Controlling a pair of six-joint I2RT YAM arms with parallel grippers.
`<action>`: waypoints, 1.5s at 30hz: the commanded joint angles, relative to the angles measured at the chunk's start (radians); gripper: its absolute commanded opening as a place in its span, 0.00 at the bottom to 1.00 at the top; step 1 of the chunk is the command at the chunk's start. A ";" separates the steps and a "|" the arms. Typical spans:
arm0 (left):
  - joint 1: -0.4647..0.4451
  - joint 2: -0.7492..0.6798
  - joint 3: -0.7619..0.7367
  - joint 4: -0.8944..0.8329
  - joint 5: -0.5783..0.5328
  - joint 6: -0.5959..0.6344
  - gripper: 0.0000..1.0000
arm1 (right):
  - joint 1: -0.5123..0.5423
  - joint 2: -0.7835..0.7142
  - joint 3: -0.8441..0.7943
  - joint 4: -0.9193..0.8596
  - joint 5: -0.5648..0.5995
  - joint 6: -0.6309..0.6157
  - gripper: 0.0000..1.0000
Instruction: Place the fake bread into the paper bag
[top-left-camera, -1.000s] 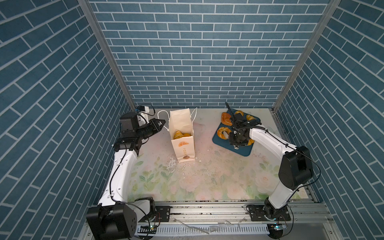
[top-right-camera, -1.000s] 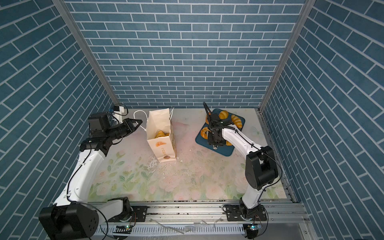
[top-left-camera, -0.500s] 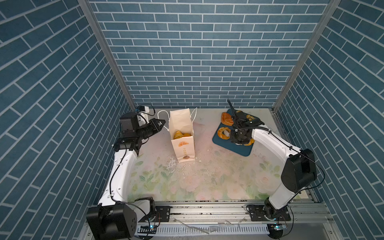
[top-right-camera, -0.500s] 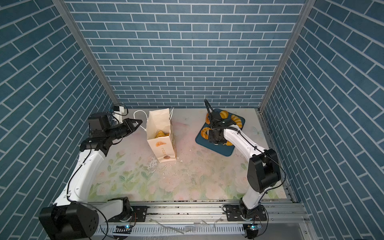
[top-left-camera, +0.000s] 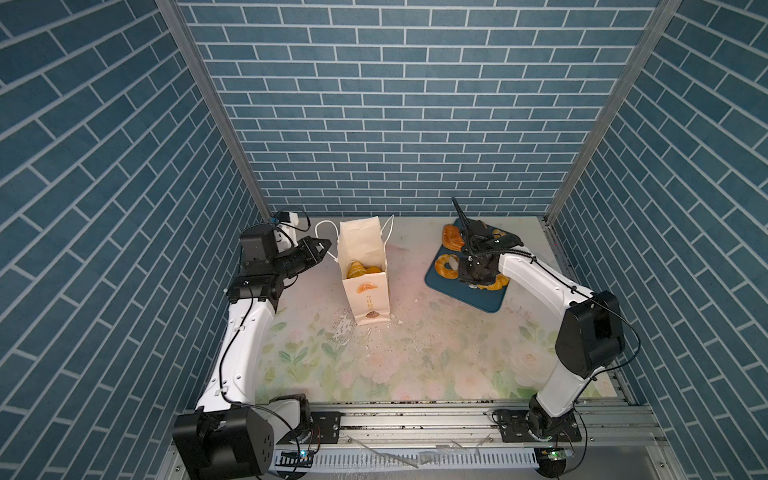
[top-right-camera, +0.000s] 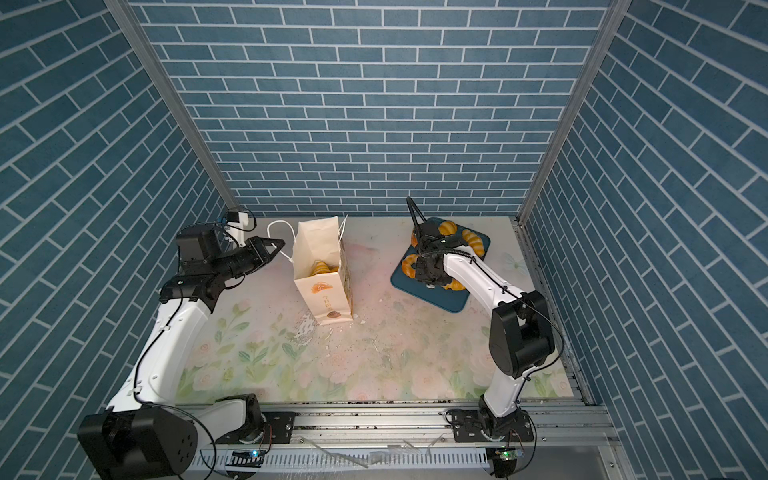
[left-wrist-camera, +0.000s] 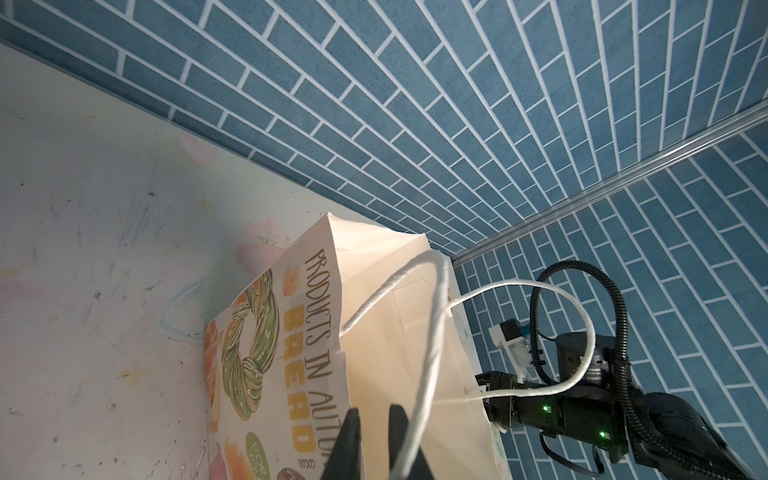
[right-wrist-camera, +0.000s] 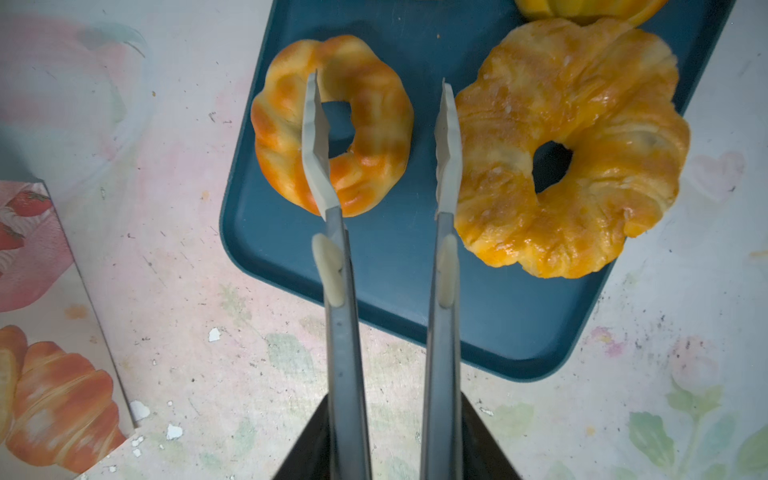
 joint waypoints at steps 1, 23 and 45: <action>0.003 0.002 0.019 -0.019 -0.001 0.007 0.16 | -0.003 0.011 0.020 -0.024 0.008 0.021 0.42; 0.003 0.001 0.004 -0.009 -0.006 0.004 0.16 | 0.015 0.061 0.068 -0.103 -0.009 -0.041 0.41; 0.003 -0.031 -0.007 -0.013 -0.006 0.002 0.16 | 0.014 -0.085 0.069 -0.117 0.048 -0.064 0.19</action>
